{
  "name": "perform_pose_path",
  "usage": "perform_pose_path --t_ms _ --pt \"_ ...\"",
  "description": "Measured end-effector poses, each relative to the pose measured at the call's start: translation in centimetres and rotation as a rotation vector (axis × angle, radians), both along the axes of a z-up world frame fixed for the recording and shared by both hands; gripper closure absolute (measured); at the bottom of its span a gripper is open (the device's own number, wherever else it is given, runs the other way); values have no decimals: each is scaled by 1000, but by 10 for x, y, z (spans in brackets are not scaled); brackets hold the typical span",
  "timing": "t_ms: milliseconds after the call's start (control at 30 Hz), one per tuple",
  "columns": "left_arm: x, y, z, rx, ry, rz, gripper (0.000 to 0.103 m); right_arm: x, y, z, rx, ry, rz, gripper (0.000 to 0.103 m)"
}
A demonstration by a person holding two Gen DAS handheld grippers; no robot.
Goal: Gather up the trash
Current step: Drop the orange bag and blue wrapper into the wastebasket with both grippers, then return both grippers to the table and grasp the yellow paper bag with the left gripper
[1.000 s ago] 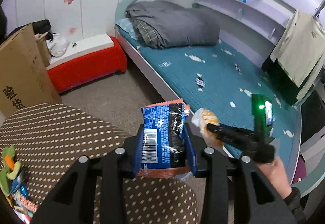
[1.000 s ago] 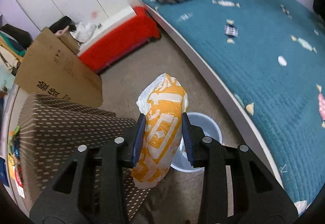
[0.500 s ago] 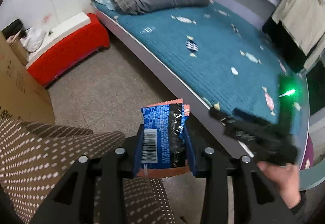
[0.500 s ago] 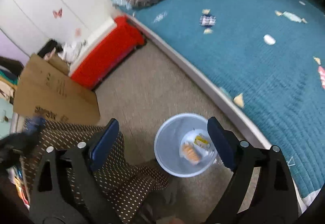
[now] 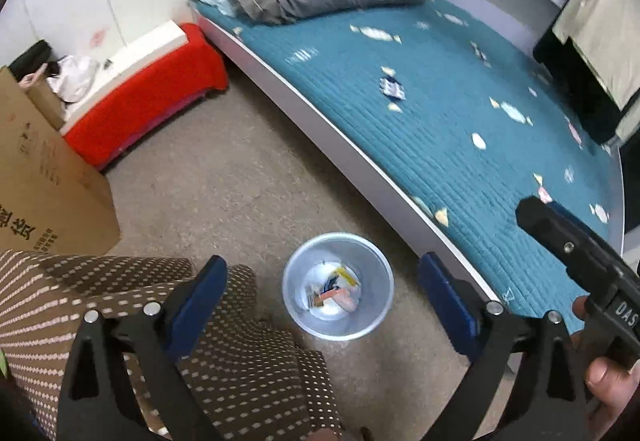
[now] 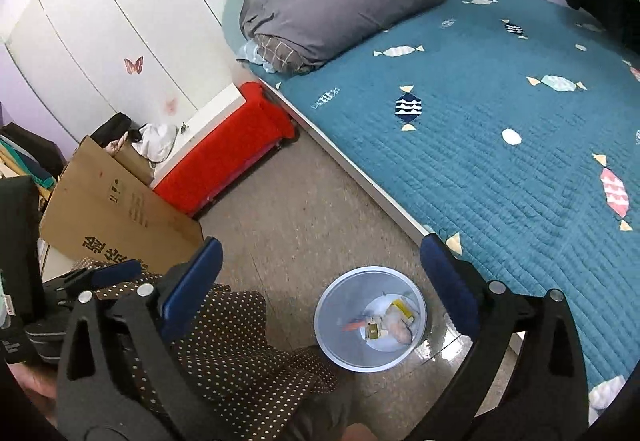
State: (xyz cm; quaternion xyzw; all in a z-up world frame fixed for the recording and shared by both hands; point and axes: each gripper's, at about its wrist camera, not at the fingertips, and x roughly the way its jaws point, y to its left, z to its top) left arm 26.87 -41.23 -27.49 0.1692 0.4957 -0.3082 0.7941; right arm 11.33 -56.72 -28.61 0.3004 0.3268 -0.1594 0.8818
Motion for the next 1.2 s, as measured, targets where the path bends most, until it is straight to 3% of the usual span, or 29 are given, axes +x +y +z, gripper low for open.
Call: perform_pose_path --t_ms 200,667,933,1200 --pt "-10 32 35 -57 -59 43 9 -9 18 22 -45 -26 -13 6" --pt "-69 113 125 -199 -236 77 7 -30 100 107 -163 -129 75 6" --pt "-89 164 151 -224 -309 132 7 -31 146 135 -206 -150 148 6" --pt "-104 242 160 -224 -369 236 7 -26 206 152 -233 -167 275 6"
